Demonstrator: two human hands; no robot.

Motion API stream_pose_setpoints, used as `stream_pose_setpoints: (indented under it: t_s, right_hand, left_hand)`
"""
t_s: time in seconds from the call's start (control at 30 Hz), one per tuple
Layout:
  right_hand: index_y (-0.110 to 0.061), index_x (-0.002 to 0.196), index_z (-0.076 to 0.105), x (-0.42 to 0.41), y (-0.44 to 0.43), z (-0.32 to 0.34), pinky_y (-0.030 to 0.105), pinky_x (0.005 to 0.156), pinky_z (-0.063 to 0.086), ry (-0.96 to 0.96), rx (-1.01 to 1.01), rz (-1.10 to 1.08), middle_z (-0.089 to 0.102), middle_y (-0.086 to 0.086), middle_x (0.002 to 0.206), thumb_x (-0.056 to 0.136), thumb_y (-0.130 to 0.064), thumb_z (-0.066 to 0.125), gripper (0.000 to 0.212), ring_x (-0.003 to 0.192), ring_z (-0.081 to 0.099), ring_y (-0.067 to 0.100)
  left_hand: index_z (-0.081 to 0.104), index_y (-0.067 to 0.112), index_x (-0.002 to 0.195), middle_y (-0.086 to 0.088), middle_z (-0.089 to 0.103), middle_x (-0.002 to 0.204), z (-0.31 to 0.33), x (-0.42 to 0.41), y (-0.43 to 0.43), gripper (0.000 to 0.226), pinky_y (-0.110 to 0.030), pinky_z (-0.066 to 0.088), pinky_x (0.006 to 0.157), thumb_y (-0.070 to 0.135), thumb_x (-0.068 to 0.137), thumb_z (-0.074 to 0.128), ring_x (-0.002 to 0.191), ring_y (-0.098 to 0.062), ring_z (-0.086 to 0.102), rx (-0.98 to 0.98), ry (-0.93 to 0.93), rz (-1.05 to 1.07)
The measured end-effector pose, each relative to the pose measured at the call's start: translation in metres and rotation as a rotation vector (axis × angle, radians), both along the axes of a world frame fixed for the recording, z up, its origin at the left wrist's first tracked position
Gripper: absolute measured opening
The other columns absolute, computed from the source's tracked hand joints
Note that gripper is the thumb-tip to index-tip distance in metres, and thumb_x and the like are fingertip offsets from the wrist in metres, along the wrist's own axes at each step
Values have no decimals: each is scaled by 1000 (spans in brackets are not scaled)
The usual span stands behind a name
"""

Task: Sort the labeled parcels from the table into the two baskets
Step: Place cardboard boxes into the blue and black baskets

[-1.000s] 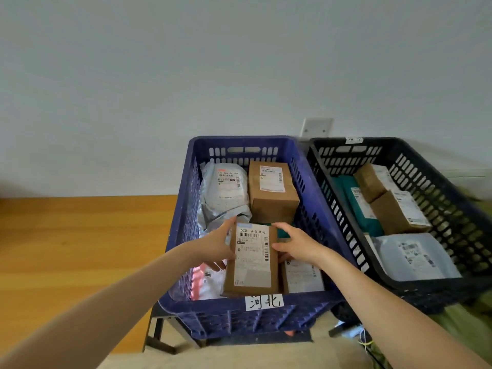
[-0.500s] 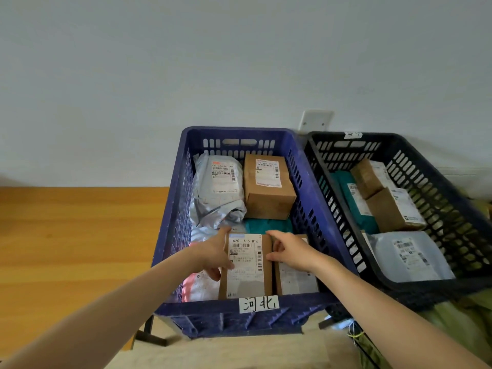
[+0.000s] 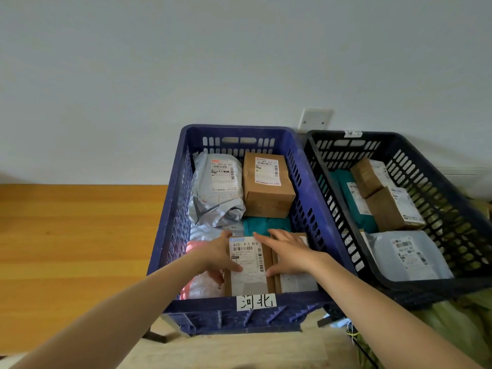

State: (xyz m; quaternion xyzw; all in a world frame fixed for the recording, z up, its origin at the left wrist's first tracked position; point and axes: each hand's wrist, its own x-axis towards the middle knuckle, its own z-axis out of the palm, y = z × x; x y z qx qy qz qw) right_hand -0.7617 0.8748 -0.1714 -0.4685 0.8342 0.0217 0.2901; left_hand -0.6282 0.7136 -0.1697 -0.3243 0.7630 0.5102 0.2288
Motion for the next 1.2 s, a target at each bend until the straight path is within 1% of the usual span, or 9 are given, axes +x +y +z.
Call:
stream_pose_setpoints:
  t_s: [0.13,0.27,0.4,0.5,0.67,0.73,0.97,1.03,1.2]
  right_hand:
    - [-43,151,-4,4,-1,-2,46,117,-3,49,15,4,-8,1,162,84,-45,68,98,147,-12,25]
    - [-42,152,1,4,1,0,46,118,-2,31,-13,-22,-7,2,162,82,-43,70,97,148,-9,24]
    - [-39,152,12,4,5,6,45,119,7,-48,-141,-116,2,-1,162,84,-40,70,90,148,1,21]
    - [-34,152,20,5,9,14,43,117,15,-112,-256,-184,10,-3,161,86,-36,69,82,147,11,20]
    - [-24,148,34,7,8,32,27,111,26,-188,-479,-236,28,-4,154,91,-28,64,64,141,28,14]
    - [-22,146,37,8,3,40,24,109,29,-197,-561,-241,34,-5,151,92,-27,63,60,138,33,12]
    - [-19,138,47,21,-37,66,25,98,38,-290,-811,-243,49,-2,140,92,-21,62,49,130,43,14]
    - [-18,139,46,32,-53,71,30,102,39,-321,-855,-255,48,-1,142,93,-19,61,48,131,43,15]
    - [-16,138,47,75,-103,88,27,102,38,-351,-912,-198,50,1,140,95,-17,56,44,124,47,13]
  left_hand:
    - [-11,29,151,-10,60,122,-4,-4,7,111,-42,60,65,9,81,73,97,-29,66,-36,-22,-7]
    - [-24,35,147,-16,62,122,-1,-3,5,113,-35,59,58,12,86,68,83,-26,68,-24,-45,-37]
    - [-23,38,146,-17,60,125,6,1,4,111,-35,59,57,10,87,67,76,-24,67,-15,-21,-15]
    - [-15,35,149,-15,58,126,11,4,6,106,-31,57,56,11,87,67,81,-23,64,-72,13,-14]
    - [17,22,151,-9,46,139,35,4,3,81,-15,46,54,20,88,68,85,-14,58,-291,132,-124]
    - [28,18,148,-4,54,126,52,6,-2,71,-11,45,56,20,88,67,80,-7,57,-301,191,-108]
    - [38,22,143,-7,55,130,105,43,-16,55,-26,49,86,23,93,61,111,-18,58,-367,445,167]
    - [41,22,142,-6,54,131,116,60,-24,51,-29,50,90,20,94,59,114,-19,56,-400,508,272]
    - [43,24,139,-4,53,129,136,117,-57,46,-13,45,60,17,96,56,106,-16,57,-452,574,475]
